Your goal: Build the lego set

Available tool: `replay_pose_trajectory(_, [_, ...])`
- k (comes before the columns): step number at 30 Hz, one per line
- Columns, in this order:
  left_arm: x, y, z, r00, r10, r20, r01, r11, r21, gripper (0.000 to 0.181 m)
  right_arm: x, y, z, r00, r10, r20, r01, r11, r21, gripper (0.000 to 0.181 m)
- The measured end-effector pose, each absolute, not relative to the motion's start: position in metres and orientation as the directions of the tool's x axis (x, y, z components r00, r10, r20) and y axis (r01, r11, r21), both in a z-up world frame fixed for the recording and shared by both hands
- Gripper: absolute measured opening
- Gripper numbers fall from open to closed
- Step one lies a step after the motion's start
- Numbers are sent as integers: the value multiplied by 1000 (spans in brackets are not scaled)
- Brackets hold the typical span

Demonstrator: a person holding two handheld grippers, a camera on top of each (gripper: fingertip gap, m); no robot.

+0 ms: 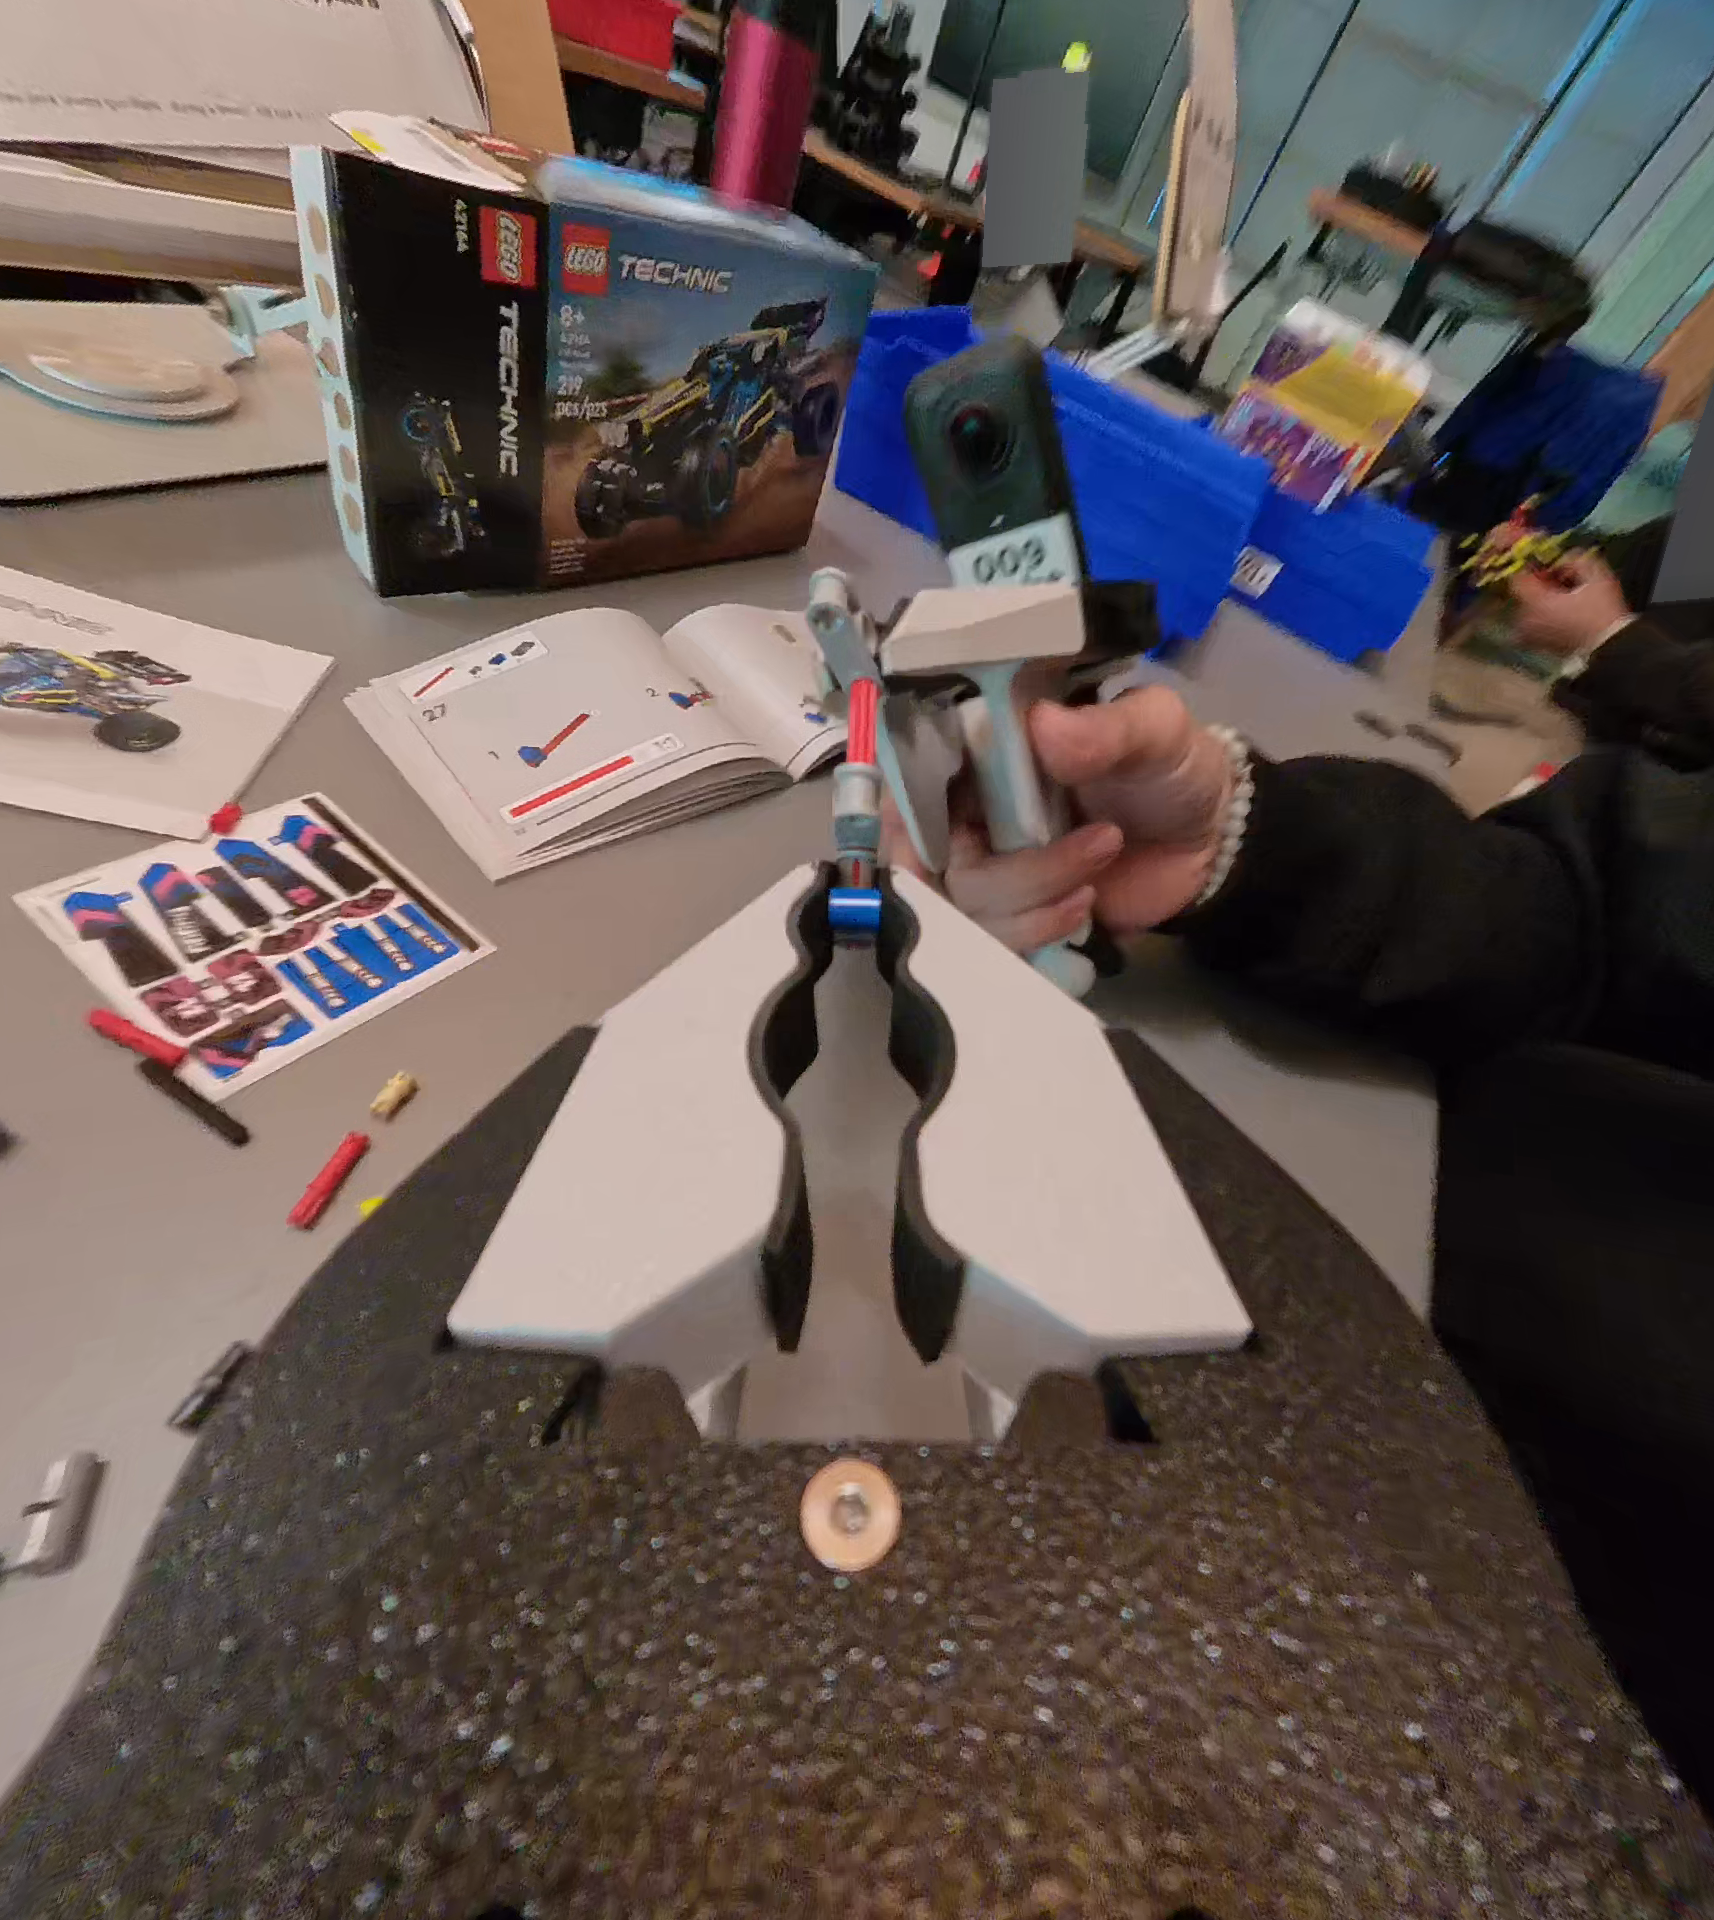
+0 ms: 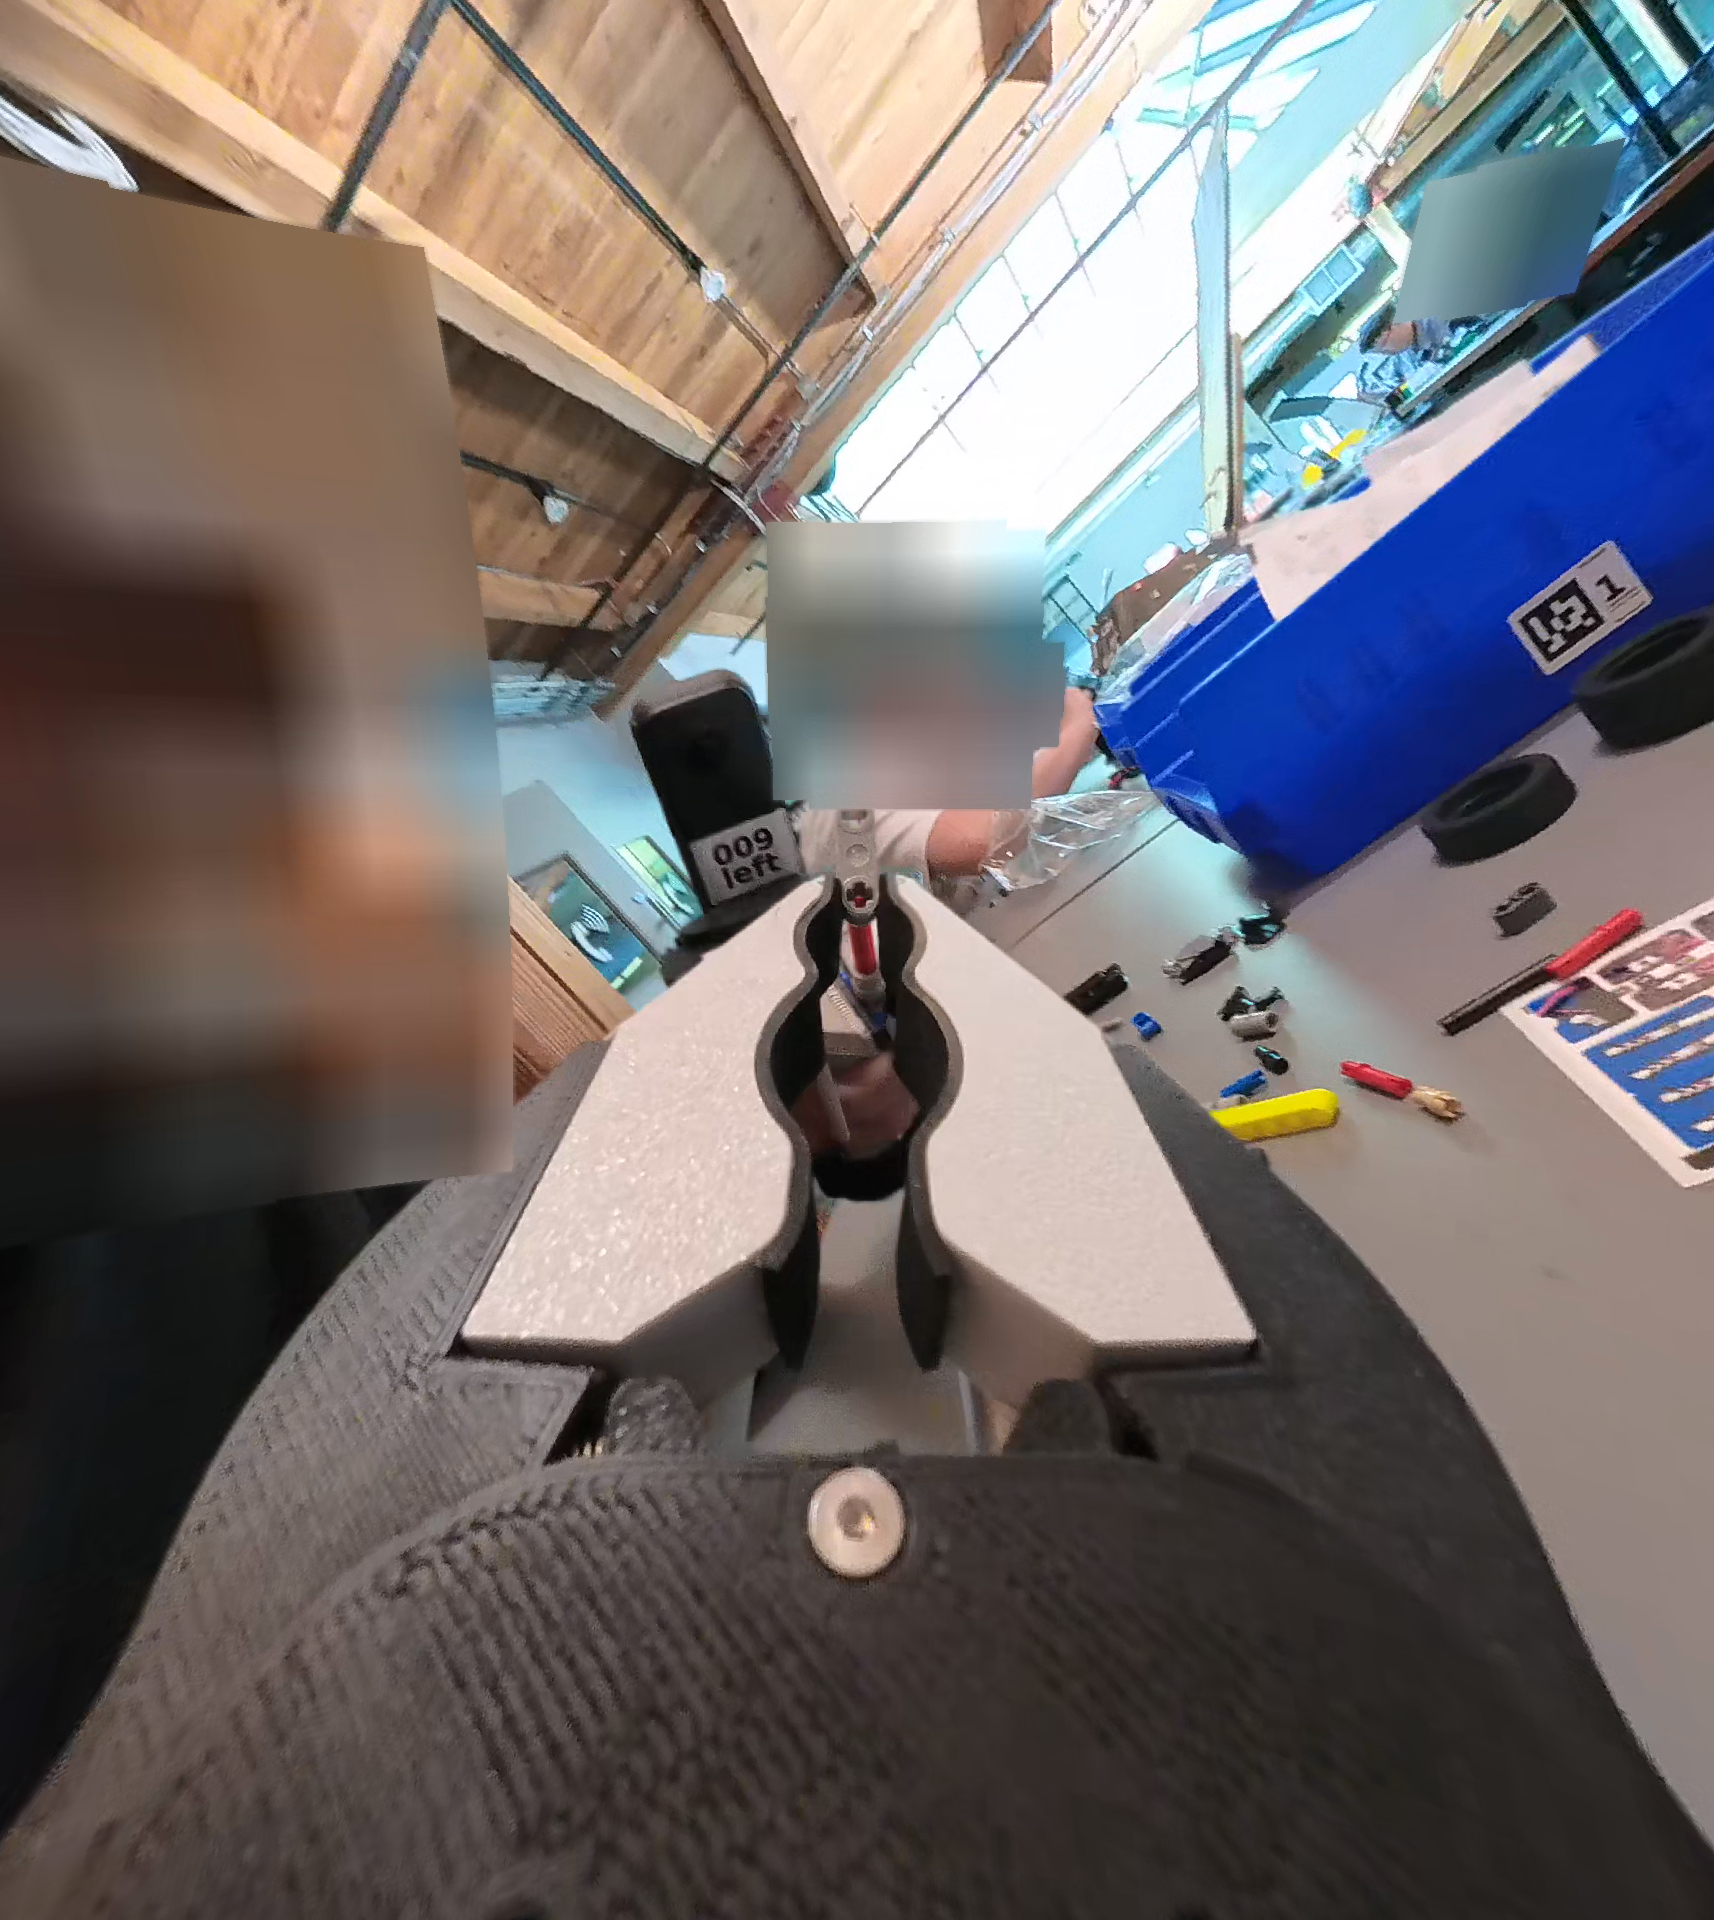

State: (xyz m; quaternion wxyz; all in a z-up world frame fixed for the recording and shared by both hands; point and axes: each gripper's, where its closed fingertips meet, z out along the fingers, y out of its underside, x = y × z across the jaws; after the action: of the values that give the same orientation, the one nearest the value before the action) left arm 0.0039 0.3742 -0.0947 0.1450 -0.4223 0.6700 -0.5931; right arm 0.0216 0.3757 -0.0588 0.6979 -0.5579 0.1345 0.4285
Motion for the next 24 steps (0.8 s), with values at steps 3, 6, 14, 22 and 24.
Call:
replay_pose_trajectory(3, [4, 375, -101, -594, -780, 199, -385, 58, -921, 4, 20, 377, -63, 660, 409, -630, -688, -7, -726, 5])
replay_pose_trajectory(6, [-1, 369, -100, -619, -732, 285, -421, 3, -907, 4, 17, 374, -59, 697, 413, -587, -639, -14, -769, 5])
replay_pose_trajectory(14, [-7, 366, -107, -643, -656, 395, -487, -48, -872, 4, 9, 371, -71, 827, 366, -426, -418, -106, -902, 5])
replay_pose_trajectory(22, [-1, 372, -101, -660, -678, 325, -391, -59, -918, 4, 15, 373, -72, 817, 338, -466, -464, -91, -881, 5])
replay_pose_trajectory(24, [0, 374, -98, -658, -674, 336, -380, -88, -921, 4, 15, 373, -72, 799, 347, -491, -492, -90, -866, 5])
